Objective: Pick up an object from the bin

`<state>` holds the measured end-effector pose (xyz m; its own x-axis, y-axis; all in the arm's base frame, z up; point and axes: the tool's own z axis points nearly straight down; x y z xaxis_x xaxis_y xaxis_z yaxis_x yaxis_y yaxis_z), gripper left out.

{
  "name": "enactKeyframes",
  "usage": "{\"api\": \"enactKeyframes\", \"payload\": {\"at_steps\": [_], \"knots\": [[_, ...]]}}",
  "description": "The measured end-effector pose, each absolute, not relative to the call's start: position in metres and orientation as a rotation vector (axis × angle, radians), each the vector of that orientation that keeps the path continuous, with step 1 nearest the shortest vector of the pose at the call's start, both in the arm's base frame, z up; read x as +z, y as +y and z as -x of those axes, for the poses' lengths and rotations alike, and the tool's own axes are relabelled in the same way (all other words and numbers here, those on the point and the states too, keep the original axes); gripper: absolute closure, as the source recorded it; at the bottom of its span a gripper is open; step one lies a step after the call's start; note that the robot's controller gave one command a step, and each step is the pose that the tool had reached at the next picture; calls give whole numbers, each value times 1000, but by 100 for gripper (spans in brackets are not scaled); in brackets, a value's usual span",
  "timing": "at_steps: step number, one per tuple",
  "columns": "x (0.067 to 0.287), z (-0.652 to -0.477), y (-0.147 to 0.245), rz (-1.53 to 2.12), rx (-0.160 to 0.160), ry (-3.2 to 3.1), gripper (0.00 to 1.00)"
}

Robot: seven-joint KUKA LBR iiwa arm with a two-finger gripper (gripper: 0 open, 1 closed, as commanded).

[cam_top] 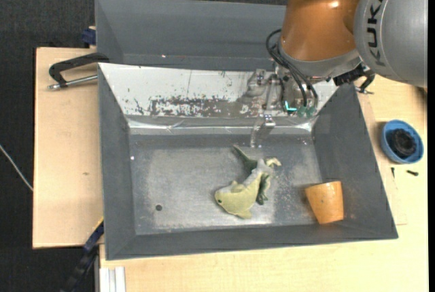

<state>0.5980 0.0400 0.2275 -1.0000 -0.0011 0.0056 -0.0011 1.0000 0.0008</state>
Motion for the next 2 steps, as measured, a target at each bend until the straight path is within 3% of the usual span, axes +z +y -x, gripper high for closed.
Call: {"api": "enactKeyframes", "payload": {"at_steps": [1,2], "knots": [[102,-550,-15,-386,-1,-3111,0],[75,-549,-12,-723,1,-3061,0]]}}
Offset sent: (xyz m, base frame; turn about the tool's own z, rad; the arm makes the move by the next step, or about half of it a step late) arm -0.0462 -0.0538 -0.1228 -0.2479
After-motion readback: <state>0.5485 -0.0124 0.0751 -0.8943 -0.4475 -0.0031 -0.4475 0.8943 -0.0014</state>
